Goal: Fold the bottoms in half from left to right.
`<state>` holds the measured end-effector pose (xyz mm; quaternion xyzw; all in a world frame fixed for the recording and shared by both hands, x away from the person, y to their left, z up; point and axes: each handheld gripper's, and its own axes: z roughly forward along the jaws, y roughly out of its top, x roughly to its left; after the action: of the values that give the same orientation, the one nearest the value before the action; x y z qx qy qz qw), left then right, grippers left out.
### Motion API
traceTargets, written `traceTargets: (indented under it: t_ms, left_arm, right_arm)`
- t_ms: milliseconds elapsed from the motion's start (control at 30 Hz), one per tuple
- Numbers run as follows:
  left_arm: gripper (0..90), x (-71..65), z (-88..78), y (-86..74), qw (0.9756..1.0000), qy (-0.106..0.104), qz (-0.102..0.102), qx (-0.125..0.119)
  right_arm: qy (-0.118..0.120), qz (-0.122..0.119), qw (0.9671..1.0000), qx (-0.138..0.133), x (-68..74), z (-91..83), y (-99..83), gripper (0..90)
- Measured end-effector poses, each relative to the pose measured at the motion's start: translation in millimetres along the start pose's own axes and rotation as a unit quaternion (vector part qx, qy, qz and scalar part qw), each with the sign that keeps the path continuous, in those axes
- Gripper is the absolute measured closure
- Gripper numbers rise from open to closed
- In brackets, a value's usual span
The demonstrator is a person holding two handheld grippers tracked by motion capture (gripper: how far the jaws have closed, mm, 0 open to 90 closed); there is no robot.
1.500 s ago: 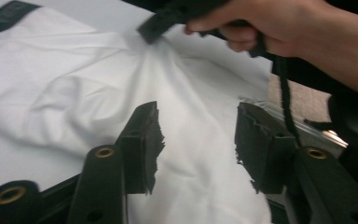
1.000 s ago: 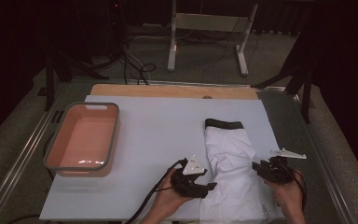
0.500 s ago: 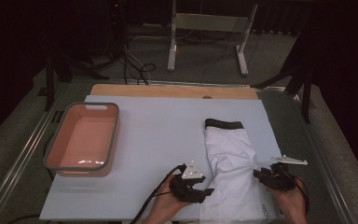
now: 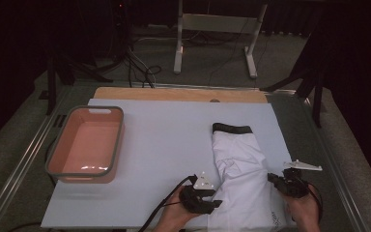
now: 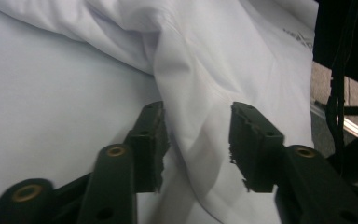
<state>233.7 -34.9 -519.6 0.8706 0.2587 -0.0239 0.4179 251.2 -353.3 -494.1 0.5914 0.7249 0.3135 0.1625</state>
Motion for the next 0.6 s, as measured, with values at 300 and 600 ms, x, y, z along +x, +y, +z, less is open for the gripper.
traceTargets:
  t_ms: [300, 600]
  left_arm:
    - [88.2, -6.2, 6.4, 3.3, 0.9996, -0.008, 0.021, 0.018]
    - [88.0, -27.0, 9.1, 17.0, 0.9979, -0.047, 0.043, 0.003]
  right_arm:
    - [-0.002, 0.005, 1.0, -0.003, -4.2, -2.9, 0.4, 89.2]
    - [-0.037, 0.003, 0.9993, -0.003, -9.3, -4.9, 2.8, 89.2]
